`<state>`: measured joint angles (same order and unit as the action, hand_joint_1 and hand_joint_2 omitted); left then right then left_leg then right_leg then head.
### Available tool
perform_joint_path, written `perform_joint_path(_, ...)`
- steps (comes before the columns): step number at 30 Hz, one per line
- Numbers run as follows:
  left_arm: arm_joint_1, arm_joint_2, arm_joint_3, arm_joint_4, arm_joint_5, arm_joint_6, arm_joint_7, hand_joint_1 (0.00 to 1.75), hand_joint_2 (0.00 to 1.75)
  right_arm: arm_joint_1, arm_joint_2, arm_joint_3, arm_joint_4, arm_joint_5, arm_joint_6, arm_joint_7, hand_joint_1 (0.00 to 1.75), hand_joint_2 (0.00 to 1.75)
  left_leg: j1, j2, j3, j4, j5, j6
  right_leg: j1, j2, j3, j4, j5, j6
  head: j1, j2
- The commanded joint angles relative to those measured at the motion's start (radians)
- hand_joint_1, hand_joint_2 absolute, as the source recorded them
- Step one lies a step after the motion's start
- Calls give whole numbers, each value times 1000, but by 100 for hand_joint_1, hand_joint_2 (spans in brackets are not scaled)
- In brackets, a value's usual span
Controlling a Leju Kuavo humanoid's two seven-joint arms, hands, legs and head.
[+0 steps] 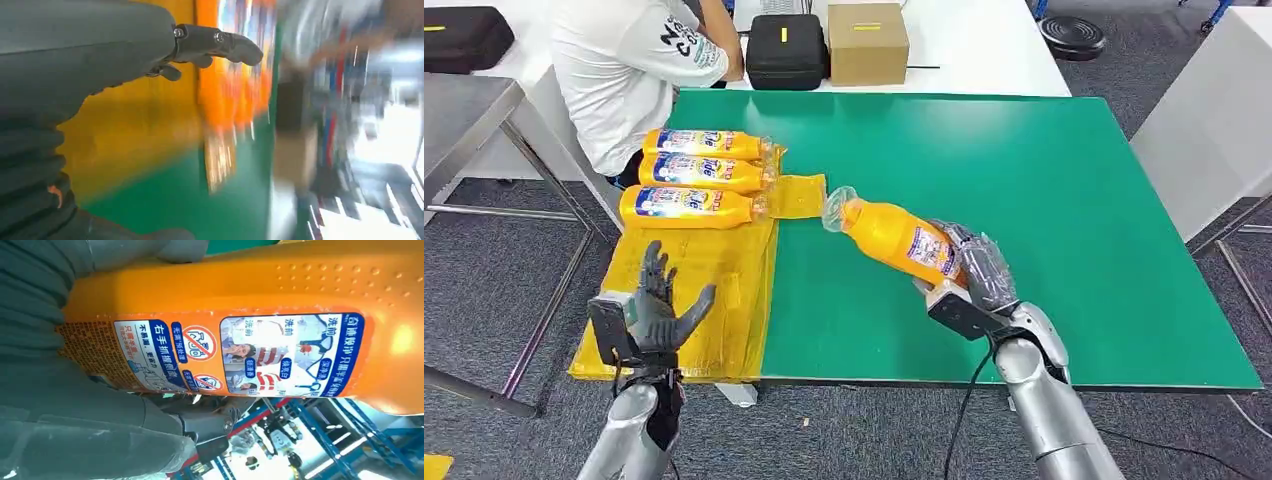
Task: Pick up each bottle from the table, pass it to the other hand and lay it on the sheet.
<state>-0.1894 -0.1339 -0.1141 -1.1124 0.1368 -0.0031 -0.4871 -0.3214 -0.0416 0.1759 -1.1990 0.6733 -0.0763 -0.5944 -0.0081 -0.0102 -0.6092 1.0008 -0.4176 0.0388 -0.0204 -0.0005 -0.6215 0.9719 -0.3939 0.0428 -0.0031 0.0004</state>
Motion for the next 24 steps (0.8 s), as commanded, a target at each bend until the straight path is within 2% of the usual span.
perform_joint_path(1, -27, 73, -112, 15, 161, -307, 63, 0, 175, -93, 36, 95, 127, 18, 24, -3, 175, 175, 2, 6, 5, 0, -3, -3, 2, 5, 4, 0, -1, -2, 0, 0)
perform_joint_path(14, -27, 74, -112, 15, 162, -308, 63, 0, 175, -93, 34, 94, 128, 17, 24, -3, 175, 175, 0, 1, 1, 0, -1, -1, 0, 1, 1, 0, 0, -1, 0, 0)
perform_joint_path(16, -32, 77, -135, 4, 178, -371, 66, 0, 175, -104, 47, 125, 144, 27, 36, -5, 175, 175, 1, 2, 3, 0, -2, -2, 1, 1, 2, 0, -1, -2, 0, 0)
perform_joint_path(24, -20, 99, -151, -77, 234, -427, 80, 0, 175, -184, 99, 251, 286, 32, 70, -17, 175, 175, 2, 5, 3, 1, -2, -3, 2, 4, 2, 0, -1, -2, 0, 0)
